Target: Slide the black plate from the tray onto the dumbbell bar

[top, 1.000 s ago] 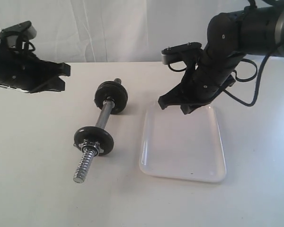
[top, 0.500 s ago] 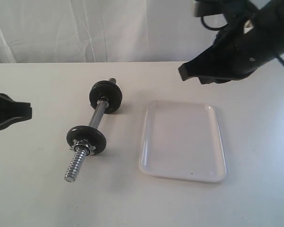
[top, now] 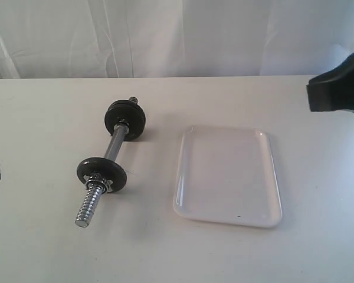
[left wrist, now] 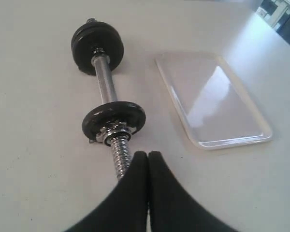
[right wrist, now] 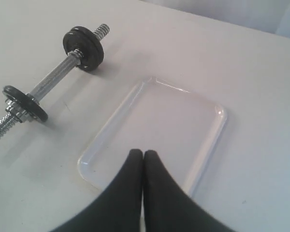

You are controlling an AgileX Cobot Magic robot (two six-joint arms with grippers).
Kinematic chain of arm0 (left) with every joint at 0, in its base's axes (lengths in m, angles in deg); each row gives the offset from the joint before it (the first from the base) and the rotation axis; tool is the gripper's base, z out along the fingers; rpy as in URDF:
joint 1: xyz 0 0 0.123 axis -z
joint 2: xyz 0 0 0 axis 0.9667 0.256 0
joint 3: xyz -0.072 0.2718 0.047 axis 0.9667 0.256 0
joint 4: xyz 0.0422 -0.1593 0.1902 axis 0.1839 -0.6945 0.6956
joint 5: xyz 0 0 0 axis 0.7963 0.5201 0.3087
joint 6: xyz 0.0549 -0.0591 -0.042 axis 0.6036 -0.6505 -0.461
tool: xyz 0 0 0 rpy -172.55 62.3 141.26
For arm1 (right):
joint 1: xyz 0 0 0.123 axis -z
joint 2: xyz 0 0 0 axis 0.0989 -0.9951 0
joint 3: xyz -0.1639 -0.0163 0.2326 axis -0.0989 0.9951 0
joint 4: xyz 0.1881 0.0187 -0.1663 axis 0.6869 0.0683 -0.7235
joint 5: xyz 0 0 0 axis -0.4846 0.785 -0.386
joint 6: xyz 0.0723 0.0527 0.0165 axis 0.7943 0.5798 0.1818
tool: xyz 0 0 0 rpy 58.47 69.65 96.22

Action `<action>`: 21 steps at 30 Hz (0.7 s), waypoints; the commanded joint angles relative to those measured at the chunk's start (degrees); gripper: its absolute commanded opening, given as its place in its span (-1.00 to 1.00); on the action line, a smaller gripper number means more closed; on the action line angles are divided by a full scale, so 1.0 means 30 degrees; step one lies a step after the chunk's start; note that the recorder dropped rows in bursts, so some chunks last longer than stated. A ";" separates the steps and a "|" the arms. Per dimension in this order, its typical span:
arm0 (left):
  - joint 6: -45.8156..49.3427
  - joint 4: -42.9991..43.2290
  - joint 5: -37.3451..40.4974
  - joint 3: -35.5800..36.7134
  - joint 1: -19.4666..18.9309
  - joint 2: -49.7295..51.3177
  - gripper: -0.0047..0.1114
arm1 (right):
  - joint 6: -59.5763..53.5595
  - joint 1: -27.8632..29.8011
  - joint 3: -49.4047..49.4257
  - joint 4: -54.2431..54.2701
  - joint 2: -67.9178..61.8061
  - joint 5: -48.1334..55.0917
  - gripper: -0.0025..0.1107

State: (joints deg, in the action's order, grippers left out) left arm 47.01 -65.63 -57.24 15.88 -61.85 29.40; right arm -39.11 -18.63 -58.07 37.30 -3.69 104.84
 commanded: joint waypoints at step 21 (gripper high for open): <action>-0.1016 0.2149 0.4104 0.1096 -0.0006 -0.6124 -0.92 | 0.1648 0.0116 0.4298 0.0387 0.4644 0.0528 -0.96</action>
State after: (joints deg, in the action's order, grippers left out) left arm 44.40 -58.57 -44.89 18.87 -61.85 11.54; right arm -34.47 -18.63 -45.41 38.16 9.91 106.56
